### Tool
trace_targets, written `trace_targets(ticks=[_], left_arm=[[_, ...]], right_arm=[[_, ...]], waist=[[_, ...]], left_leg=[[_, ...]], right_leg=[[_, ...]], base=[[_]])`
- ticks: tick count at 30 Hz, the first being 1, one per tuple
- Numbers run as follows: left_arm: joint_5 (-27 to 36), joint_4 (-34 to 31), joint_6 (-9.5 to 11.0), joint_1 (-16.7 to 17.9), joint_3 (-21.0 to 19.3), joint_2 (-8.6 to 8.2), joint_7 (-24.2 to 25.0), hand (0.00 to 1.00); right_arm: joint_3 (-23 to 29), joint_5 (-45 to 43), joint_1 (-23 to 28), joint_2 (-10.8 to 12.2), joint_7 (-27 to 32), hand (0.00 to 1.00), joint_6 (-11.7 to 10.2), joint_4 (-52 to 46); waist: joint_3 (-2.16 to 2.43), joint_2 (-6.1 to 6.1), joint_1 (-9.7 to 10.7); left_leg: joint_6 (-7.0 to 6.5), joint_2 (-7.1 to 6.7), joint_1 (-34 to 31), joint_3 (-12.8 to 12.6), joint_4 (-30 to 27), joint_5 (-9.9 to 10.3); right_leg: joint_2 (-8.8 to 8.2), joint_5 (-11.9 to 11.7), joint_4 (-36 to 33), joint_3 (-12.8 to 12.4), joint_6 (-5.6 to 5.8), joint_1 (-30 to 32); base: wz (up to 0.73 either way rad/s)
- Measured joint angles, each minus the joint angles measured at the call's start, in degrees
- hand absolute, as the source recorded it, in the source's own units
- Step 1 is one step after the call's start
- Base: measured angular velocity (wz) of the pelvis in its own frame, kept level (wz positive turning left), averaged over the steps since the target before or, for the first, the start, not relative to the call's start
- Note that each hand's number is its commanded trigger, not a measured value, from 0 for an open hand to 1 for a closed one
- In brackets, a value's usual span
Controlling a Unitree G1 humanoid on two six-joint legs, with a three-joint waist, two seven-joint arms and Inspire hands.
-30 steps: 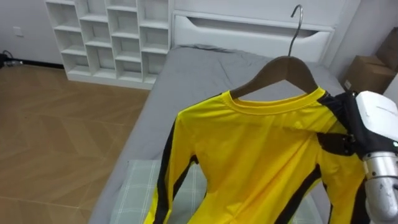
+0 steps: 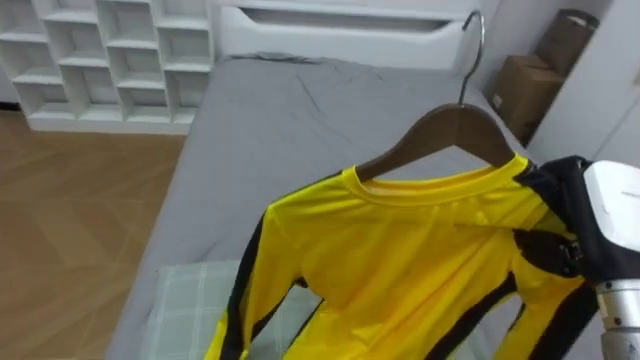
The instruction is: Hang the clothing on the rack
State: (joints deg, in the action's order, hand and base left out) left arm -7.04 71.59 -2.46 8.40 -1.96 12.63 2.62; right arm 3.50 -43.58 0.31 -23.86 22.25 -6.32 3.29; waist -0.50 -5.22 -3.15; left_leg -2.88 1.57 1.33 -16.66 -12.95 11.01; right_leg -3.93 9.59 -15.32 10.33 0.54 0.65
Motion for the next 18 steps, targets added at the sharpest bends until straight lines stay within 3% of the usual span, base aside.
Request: trace_targets(ticks=[1,2,3,5,8,12,14,18], left_arm=[[0.1,0.0,0.0,-0.4,0.1,0.14,0.0,0.0],[0.1,0.0,0.0,-0.5,0.1,0.3,0.0,0.0],[0.4,-0.1,0.0,-0.6,0.7,0.74,0.0,0.0],[0.9,-0.4,-0.2,-1.5,3.2,1.79,-0.2,0.0],[1.5,-1.3,-1.2,-2.5,3.5,2.12,-0.9,0.0],[1.6,-1.3,-3.4,-3.4,2.1,2.09,-1.0,0.0],[1.6,-1.3,-4.0,-3.4,2.2,2.09,-1.3,0.0],[1.3,-1.4,-4.6,-3.4,2.3,1.99,-2.4,0.0]], right_arm=[[-0.1,0.0,0.7,0.1,-0.2,1.0,0.0,-0.3],[-0.2,0.0,1.1,0.1,-0.4,1.0,0.0,-0.5],[-0.9,0.0,1.4,0.1,-0.7,1.0,0.1,-0.5],[-1.8,0.0,2.0,0.3,-0.8,1.0,0.3,-0.5],[-2.6,0.3,2.1,0.9,-0.8,1.0,1.0,-0.5],[-2.6,0.8,2.1,3.5,-1.1,1.0,1.2,-0.5],[-2.6,0.8,2.1,4.0,-1.4,1.0,1.4,-0.4],[-2.7,0.8,2.1,4.1,-2.7,1.0,1.3,-0.3]], waist=[[-0.15,0.35,-0.7],[-0.17,0.49,-1.2],[-0.3,0.65,-2.0],[-0.31,0.75,-0.7],[-0.24,0.88,0.1],[-0.03,0.64,1.3],[-0.03,0.74,1.8],[-0.15,1.41,2.3]], left_leg=[[0.13,1.22,0.5,-3.2,-0.2,0.9],[0.2,1.8,0.7,-5.0,-0.4,1.4],[0.39,2.63,1.3,-8.7,-0.7,2.1],[0.45,3.16,2.7,-13.3,-0.9,3.2],[1.04,3.21,5.1,-17.7,-0.6,4.0],[1.68,3.83,5.8,-20.5,-0.7,4.0],[2.0,4.21,6.0,-20.8,-1.1,4.3],[2.93,6.39,5.4,-20.9,-4.8,6.0]], right_leg=[[-0.6,-1.0,-0.3,4.3,-0.58,0.7],[-0.81,-1.4,-0.4,6.4,-0.85,0.8],[-1.41,-1.6,-0.7,10.5,-1.1,1.1],[-3.14,-1.1,-4.0,14.8,-0.97,2.7],[-3.66,-0.6,-5.8,15.3,-1.07,3.6],[-2.35,-1.2,-5.3,13.2,-2.21,4.3],[-1.94,-1.3,-4.9,13.2,-2.54,4.3],[-0.84,-0.6,-4.8,13.3,-3.93,4.3]], base=[[-1.53],[-1.64],[-1.42],[-1.16],[-0.79],[-0.42],[-0.15],[-0.02]])
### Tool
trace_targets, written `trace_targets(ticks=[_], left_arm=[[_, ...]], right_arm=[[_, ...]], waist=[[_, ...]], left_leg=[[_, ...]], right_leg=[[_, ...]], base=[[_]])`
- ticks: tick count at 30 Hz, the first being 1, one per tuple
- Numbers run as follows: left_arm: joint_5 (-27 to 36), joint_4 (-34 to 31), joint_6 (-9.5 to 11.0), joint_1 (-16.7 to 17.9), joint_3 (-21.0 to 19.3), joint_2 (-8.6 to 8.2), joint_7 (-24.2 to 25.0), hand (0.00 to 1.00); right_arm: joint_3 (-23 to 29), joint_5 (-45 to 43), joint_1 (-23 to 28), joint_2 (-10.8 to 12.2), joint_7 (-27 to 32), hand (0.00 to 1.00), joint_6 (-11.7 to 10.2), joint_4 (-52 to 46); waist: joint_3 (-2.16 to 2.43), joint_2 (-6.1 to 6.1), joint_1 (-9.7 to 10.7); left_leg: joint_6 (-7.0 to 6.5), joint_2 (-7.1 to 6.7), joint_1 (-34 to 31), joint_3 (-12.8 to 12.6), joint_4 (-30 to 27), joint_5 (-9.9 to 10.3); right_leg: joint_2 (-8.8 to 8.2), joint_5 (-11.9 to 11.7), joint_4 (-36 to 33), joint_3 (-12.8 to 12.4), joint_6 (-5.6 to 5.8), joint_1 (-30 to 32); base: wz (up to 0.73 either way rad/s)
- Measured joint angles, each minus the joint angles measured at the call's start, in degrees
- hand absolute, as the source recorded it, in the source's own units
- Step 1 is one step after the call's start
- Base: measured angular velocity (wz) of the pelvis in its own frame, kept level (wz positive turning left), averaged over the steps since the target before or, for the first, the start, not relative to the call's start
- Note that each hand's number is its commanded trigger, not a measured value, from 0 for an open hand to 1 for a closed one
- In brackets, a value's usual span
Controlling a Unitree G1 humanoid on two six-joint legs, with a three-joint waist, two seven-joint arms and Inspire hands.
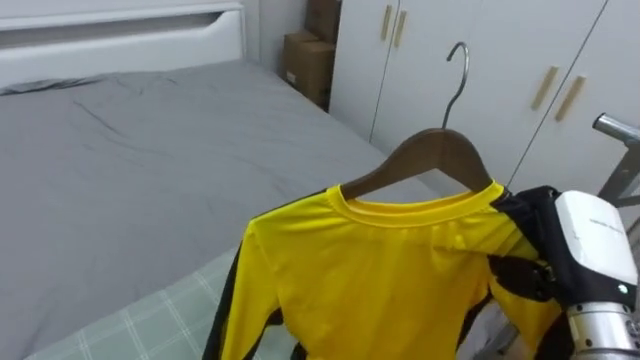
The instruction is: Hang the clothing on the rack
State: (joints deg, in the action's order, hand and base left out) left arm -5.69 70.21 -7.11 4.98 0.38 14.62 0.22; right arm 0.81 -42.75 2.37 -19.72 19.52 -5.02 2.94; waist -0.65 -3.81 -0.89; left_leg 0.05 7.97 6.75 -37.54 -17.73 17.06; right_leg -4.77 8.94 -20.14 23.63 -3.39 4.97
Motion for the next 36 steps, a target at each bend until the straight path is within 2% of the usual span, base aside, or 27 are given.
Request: trace_targets(ticks=[2,3,4,5,6,7,8,9,10,11,12,13,15,16,17,18,19,20,21,22,23,24,25,26,28,31,36], left_arm=[[0.0,0.0,-0.1,0.2,0.5,-0.12,-1.1,0.0],[0.3,0.0,-0.1,0.8,0.2,-0.28,-1.9,0.0],[0.7,0.0,-0.1,1.5,-0.2,-0.3,-2.7,0.0],[0.6,0.2,-0.2,2.0,-0.2,-0.37,-3.0,0.0],[0.4,0.2,-0.4,3.1,-0.4,-0.78,-3.4,0.0],[0.0,0.2,-0.8,4.3,-0.3,-1.43,-3.5,0.0],[-0.8,0.2,-1.2,5.1,-0.4,-2.13,-3.5,0.0],[-1.1,0.2,-1.3,5.4,-0.5,-2.41,-3.5,0.0],[-1.8,0.2,-1.5,5.6,-1.5,-2.86,-3.4,0.0],[-2.1,0.2,-1.5,5.6,-1.9,-3.06,-3.4,0.0],[-2.4,0.2,-1.5,5.7,-2.3,-3.3,-3.4,0.0],[-2.7,0.2,-1.7,5.9,-2.5,-3.3,-3.4,0.0],[-3.3,0.3,-1.8,6.3,-2.6,-3.82,-3.3,0.0],[-3.6,0.3,-2.4,6.2,-2.6,-4.01,-3.0,0.0],[-3.8,0.3,-2.7,6.0,-2.7,-4.0,-2.9,0.0],[-3.9,0.3,-3.1,5.5,-3.4,-3.68,-2.9,0.0],[-3.8,0.3,-3.8,5.3,-3.7,-3.5,-3.0,0.0],[-3.8,0.3,-4.2,5.2,-3.7,-3.61,-3.0,0.0],[-3.9,0.6,-4.6,5.2,-3.7,-3.78,-3.0,0.0],[-3.9,1.0,-5.4,5.3,-3.5,-3.73,-3.0,0.0],[-3.9,1.1,-5.8,5.3,-3.5,-3.64,-3.0,0.0],[-3.8,1.2,-6.2,5.2,-3.4,-3.38,-3.0,0.0],[-3.7,1.2,-6.2,5.1,-3.7,-3.31,-3.0,0.0],[-3.7,1.2,-6.2,5.0,-3.7,-3.41,-3.0,0.0],[-4.0,1.2,-6.2,4.9,-4.8,-3.23,-2.9,0.0],[-4.0,1.2,-6.3,4.5,-5.4,-2.97,-3.0,0.0],[-4.2,1.0,-6.2,3.2,-5.9,-2.81,-3.1,0.0]], right_arm=[[0.0,0.0,-0.3,0.0,-0.2,1.0,-0.2,0.0],[0.0,0.0,-0.4,0.1,-0.2,1.0,-0.5,0.0],[-0.6,0.0,-0.9,0.1,-0.2,1.0,-0.5,0.0],[-1.3,-0.1,-1.3,0.1,-0.2,1.0,-0.5,0.0],[-2.5,-0.2,-2.2,0.2,-0.4,1.0,-0.8,0.0],[-2.7,-0.2,-2.5,0.3,-0.4,1.0,-1.2,-0.1],[-2.6,-0.1,-2.4,0.3,-0.4,1.0,-1.0,-0.1],[-2.5,-0.1,-2.5,0.2,-0.4,1.0,-0.9,-0.1],[-2.3,-0.1,-2.6,0.2,-0.1,1.0,-0.5,-0.1],[-2.4,-0.1,-2.9,0.0,-0.1,1.0,-0.2,-0.1],[-3.3,-0.1,-4.2,-0.1,-0.1,1.0,0.4,0.0],[-4.3,-0.2,-5.0,-0.1,0.0,1.0,0.7,0.0],[-4.5,-0.7,-5.5,-0.1,0.0,1.0,0.8,0.1],[-4.5,-0.5,-5.9,-0.1,0.0,1.0,1.1,0.3],[-4.5,-0.3,-5.9,0.0,0.0,1.0,1.1,0.4],[-4.6,0.2,-5.9,0.7,0.0,1.0,1.1,0.6],[-4.6,0.2,-5.3,1.7,0.0,1.0,1.1,0.6],[-4.6,0.1,-5.2,1.9,0.0,1.0,1.1,0.6],[-4.6,0.1,-5.1,2.0,0.0,1.0,1.1,0.6],[-4.5,0.0,-4.5,2.0,0.1,1.0,1.0,0.6],[-4.4,-0.1,-4.3,2.0,0.3,1.0,1.0,0.5],[-4.2,-0.3,-4.3,2.0,0.3,1.0,1.0,0.3],[-4.2,-0.3,-4.4,1.9,0.2,1.0,1.4,-0.1],[-4.2,-0.2,-4.4,1.8,0.2,1.0,1.4,-0.2],[-4.2,-0.1,-4.4,1.9,-0.8,1.0,1.7,-0.2],[-4.2,0.0,-4.4,2.0,-2.5,1.0,3.1,-0.2],[-4.2,0.2,-4.4,1.9,-5.0,1.0,4.0,-0.2]], waist=[[-0.09,0.5,0.0],[0.1,0.81,-0.3],[0.12,0.74,-1.6],[0.11,0.76,-2.2],[-0.07,1.13,-3.1],[-0.07,1.45,-3.1],[-0.15,1.31,-3.5],[-0.16,1.21,-3.7],[0.15,1.31,-3.9],[0.31,1.53,-4.2],[0.43,1.82,-4.8],[0.38,1.72,-5.1],[0.49,1.92,-5.2],[0.76,2.57,-5.0],[0.77,2.71,-4.7],[0.28,2.07,-3.8],[0.22,1.5,-2.7],[0.1,1.62,-2.6],[-0.3,1.92,-3.4],[-0.47,2.08,-3.2],[-0.42,2.0,-2.6],[-0.49,1.25,-2.3],[-0.65,0.5,-2.4],[-0.89,0.8,-2.4],[-0.95,1.67,-2.4],[-0.96,1.7,-2.5],[-0.83,1.41,-2.5]], left_leg=[[0.65,1.27,-0.1,-0.4,-3.0,1.2],[1.28,2.18,-0.2,-1.1,-5.1,2.1],[1.52,2.35,-0.9,0.1,-8.8,2.2],[1.03,2.52,-1.9,2.9,-11.5,1.9],[0.12,1.84,-5.1,11.6,-16.4,1.3],[0.17,-0.12,-7.3,18.7,-16.7,1.5],[0.33,-2.3,-8.8,23.3,-14.3,1.4],[0.32,-3.29,-9.3,25.2,-12.4,1.3],[0.23,-5.53,-9.5,27.9,-8.0,1.0],[0.37,-6.68,-9.4,29.2,-6.0,0.5],[-0.4,-8.93,-9.2,32.2,-1.9,-0.9],[-0.56,-10.23,-9.4,34.4,1.0,-2.6],[-0.12,-10.65,-10.1,36.9,2.6,-4.6],[-0.42,-10.51,-10.1,37.5,3.2,-5.9],[-0.4,-10.42,-10.1,37.8,3.3,-7.0],[-1.18,-9.72,-10.2,37.4,3.6,-8.4],[-1.61,-9.1,-10.3,35.4,4.3,-8.1],[-2.09,-8.44,-10.4,34.0,4.8,-7.8],[-2.17,-7.08,-10.4,30.8,4.9,-7.4],[-2.3,-6.49,-9.8,28.9,4.8,-6.7],[-2.11,-6.42,-9.5,28.1,4.8,-6.3],[-1.81,-6.63,-9.2,26.7,4.6,-6.1],[-1.72,-6.88,-9.2,25.7,3.9,-6.1],[-1.35,-6.76,-9.3,25.4,3.5,-6.0],[-0.45,-6.21,-9.5,24.8,3.3,-6.2],[0.3,-4.95,-9.4,22.4,3.4,-5.7],[0.83,-4.46,-8.6,21.3,4.6,-5.7]], right_leg=[[0.59,0.8,-1.1,-0.6,-0.74,0.3],[1.2,1.8,-2.2,-2.5,-0.78,1.0],[1.89,3.0,-3.7,-5.8,-0.74,2.1],[2.27,3.3,-4.1,-7.4,-1.19,2.4],[3.05,3.7,-4.5,-11.2,-1.37,2.4],[3.4,3.9,-4.5,-14.3,-1.06,2.5],[3.73,3.8,-4.5,-18.0,-0.91,2.7],[4.19,3.6,-4.4,-20.1,-0.95,2.9],[5.33,2.7,-4.1,-24.0,-0.86,3.6],[6.11,2.3,-3.9,-26.1,-0.85,4.2],[8.16,1.3,-3.7,-31.3,-0.92,5.3],[10.18,0.3,-3.3,-36.5,-0.86,5.9],[12.27,-1.5,-1.8,-41.5,-0.29,5.9],[13.45,-2.6,-0.5,-43.9,0.13,5.9],[14.13,-3.2,0.2,-44.7,0.47,6.1],[14.87,-4.3,1.3,-46.1,0.79,6.5],[15.1,-5.7,3.4,-46.7,1.52,6.4],[14.78,-6.3,4.5,-45.5,2.09,6.5],[12.37,-5.9,3.4,-39.0,1.94,7.5],[8.75,-4.9,-1.5,-31.5,2.5,8.1],[6.66,-3.3,-3.4,-29.3,3.66,7.8],[4.29,-1.1,-3.9,-27.8,5.84,7.8],[4.05,-0.5,-2.4,-26.6,5.07,8.1],[4.34,-0.4,-1.8,-26.9,5.02,7.9],[6.82,-1.1,0.5,-29.6,4.52,7.8],[8.47,-3.0,1.8,-32.1,2.11,8.0],[10.6,-4.8,3.4,-34.7,0.9,7.8]], base=[[-0.2],[-0.68],[-0.93],[-1.35],[-1.39],[-1.54],[-1.14],[-0.99],[-0.72],[-0.99],[-1.1],[-1.11],[-0.83],[-0.71],[-0.62],[-0.58],[-0.62],[-1.0],[-1.13],[-1.03],[-0.61],[-0.46],[-0.49],[-0.52],[-0.53],[-0.57],[-0.35]])
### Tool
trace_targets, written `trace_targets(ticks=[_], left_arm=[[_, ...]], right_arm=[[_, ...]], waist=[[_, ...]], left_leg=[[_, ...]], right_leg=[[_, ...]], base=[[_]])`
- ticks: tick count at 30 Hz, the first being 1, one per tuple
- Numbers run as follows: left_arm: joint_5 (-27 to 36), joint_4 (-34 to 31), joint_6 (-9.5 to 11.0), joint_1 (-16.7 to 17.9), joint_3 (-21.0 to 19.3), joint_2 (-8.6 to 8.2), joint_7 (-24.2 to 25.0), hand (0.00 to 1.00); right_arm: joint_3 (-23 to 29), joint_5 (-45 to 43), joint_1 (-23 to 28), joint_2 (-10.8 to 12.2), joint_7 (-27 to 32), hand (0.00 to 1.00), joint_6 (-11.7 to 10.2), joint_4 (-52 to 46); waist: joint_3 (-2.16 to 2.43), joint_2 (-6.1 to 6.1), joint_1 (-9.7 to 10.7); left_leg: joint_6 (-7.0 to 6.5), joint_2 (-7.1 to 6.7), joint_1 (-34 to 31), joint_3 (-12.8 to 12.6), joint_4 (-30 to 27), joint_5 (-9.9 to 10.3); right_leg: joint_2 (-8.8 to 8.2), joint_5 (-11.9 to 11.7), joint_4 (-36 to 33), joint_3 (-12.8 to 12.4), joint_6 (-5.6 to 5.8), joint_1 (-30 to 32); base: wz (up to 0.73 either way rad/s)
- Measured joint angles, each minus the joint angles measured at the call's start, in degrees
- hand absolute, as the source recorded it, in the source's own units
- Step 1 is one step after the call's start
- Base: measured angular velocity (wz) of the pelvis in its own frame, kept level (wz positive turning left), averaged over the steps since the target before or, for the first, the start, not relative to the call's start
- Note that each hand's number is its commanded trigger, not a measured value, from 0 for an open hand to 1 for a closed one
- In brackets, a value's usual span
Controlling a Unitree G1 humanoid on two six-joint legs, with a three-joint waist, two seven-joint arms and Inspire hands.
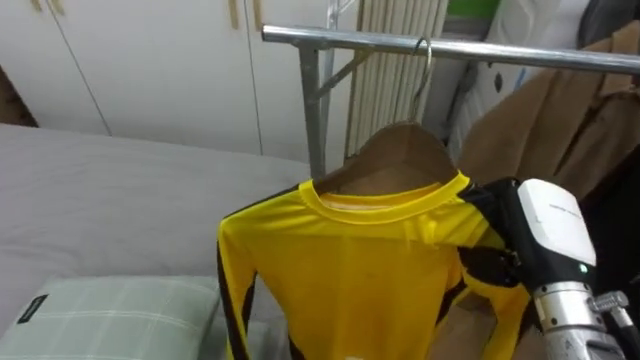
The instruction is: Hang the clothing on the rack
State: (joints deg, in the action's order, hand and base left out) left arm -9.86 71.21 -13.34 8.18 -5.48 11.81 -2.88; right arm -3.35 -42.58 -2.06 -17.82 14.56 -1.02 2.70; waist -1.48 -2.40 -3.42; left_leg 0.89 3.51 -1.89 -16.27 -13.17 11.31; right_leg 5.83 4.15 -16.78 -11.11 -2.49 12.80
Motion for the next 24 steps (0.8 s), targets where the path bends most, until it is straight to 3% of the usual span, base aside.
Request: trace_targets(ticks=[4,9,17,24], left_arm=[[0.0,0.2,0.0,0.1,-0.2,0.0,-0.7,0.0],[0.0,0.2,0.0,0.6,-0.1,0.0,-1.4,0.0],[0.0,0.2,1.0,2.7,-0.8,-0.16,-1.4,0.0],[-0.1,0.2,1.8,3.3,-1.1,-0.14,-1.2,0.0]], right_arm=[[0.1,0.6,0.0,-0.4,-0.9,1.0,0.0,-0.4],[0.2,0.6,0.0,-0.6,-0.9,1.0,0.0,-3.0],[1.8,2.3,0.5,-0.5,-1.7,1.0,-0.7,-3.6],[5.3,4.8,0.1,-0.6,-1.8,1.0,-1.5,-3.6]], waist=[[0.0,-0.91,-0.1],[0.36,-1.53,-0.3],[0.79,-1.78,-0.1],[0.83,-1.79,0.0]], left_leg=[[0.47,0.22,1.3,-0.9,1.6,-0.1],[1.09,0.91,1.7,-0.9,1.6,0.3],[1.24,1.08,3.8,-1.0,2.7,0.5],[1.26,1.13,4.6,-0.9,3.3,0.4]], right_leg=[[1.3,-0.6,0.5,-2.2,-0.7,-0.4],[2.26,-1.0,1.2,-2.5,-1.2,-0.9],[2.31,-1.1,2.7,-2.0,-1.33,-3.0],[2.19,-1.0,3.2,-1.4,-1.39,-4.0]], base=[[-0.33],[-0.07],[-0.01],[0.02]])
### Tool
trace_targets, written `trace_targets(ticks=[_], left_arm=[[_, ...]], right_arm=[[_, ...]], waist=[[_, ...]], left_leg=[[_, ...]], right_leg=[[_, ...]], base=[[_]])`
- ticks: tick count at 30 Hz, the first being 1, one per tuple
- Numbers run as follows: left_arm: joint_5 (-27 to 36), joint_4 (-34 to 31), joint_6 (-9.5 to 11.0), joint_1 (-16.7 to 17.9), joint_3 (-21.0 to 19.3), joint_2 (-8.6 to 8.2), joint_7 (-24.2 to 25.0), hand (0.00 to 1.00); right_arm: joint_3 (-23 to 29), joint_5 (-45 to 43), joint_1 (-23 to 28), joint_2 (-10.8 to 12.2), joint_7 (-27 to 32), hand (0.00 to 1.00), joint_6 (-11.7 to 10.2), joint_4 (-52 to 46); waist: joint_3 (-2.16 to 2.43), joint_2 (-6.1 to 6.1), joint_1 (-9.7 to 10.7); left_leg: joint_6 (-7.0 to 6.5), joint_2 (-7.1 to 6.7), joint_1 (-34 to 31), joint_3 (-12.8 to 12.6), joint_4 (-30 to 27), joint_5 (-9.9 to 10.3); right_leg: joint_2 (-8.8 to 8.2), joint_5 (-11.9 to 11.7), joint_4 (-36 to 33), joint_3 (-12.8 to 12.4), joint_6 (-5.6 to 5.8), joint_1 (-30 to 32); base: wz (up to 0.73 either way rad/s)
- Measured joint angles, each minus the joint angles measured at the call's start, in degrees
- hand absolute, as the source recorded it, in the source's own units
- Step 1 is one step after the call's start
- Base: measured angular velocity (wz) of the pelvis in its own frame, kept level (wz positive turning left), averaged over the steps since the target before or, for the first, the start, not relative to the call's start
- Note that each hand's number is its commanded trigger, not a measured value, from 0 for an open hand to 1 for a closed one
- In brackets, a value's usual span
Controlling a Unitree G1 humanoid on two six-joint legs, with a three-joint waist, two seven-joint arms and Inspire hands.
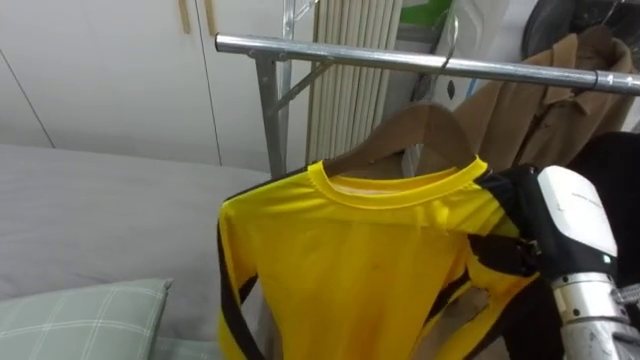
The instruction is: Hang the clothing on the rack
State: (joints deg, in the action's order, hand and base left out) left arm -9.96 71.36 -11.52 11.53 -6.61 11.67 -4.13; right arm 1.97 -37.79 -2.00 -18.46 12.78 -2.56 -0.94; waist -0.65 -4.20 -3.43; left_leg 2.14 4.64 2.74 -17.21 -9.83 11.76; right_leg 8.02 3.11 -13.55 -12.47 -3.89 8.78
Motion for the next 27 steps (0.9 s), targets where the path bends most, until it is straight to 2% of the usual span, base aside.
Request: trace_targets(ticks=[3,7,12,15,22,27], left_arm=[[-1.1,0.0,0.0,0.0,-0.1,0.01,0.5,0.0],[-2.1,0.0,0.0,0.1,-1.0,0.07,1.2,0.0],[-2.1,-0.4,0.2,0.1,-1.4,0.13,1.4,0.0],[-2.0,-0.8,0.3,0.1,-1.6,0.31,1.4,0.0],[-2.1,-1.0,0.3,0.2,-2.7,0.51,2.0,0.0],[-2.1,-1.4,0.3,0.3,-3.4,0.83,2.4,0.0]], right_arm=[[0.8,3.6,0.0,-0.7,-0.4,1.0,0.2,0.0],[1.3,4.1,-0.3,-1.7,-1.6,1.0,0.3,0.0],[1.3,6.6,-1.4,-2.0,-4.3,1.0,1.8,0.4],[1.3,10.2,-2.7,-2.6,-6.1,1.0,1.9,2.6],[1.3,17.4,-4.7,-3.2,-11.2,1.0,4.0,5.2],[1.4,17.7,-6.2,-4.0,-14.1,1.0,4.0,7.2]], waist=[[0.0,-0.01,-0.1],[-0.05,-0.1,-0.1],[-0.12,-0.42,0.0],[-0.11,-0.54,-0.1],[-0.15,-0.67,-0.1],[-0.3,-1.41,-0.1]], left_leg=[[0.01,0.02,0.0,0.2,0.1,0.0],[0.01,0.03,0.2,0.3,0.1,0.0],[0.01,-0.07,0.1,0.9,0.1,0.0],[0.03,-0.06,0.0,1.5,0.0,0.0],[0.11,0.11,0.2,1.9,0.0,0.0],[0.12,0.06,0.3,1.9,-0.1,0.0]], right_leg=[[-0.02,0.0,-0.1,0.1,-0.04,-0.1],[-0.17,0.0,0.0,0.4,-0.07,-0.3],[-0.48,0.4,0.1,1.4,-0.19,-0.3],[-0.51,0.6,0.0,1.9,-0.33,0.0],[-0.69,0.7,0.0,2.0,-0.53,-0.2],[-0.64,0.8,0.1,2.0,-0.48,-0.8]], base=[[0.0],[0.0],[0.07],[0.11],[0.01],[0.01]])
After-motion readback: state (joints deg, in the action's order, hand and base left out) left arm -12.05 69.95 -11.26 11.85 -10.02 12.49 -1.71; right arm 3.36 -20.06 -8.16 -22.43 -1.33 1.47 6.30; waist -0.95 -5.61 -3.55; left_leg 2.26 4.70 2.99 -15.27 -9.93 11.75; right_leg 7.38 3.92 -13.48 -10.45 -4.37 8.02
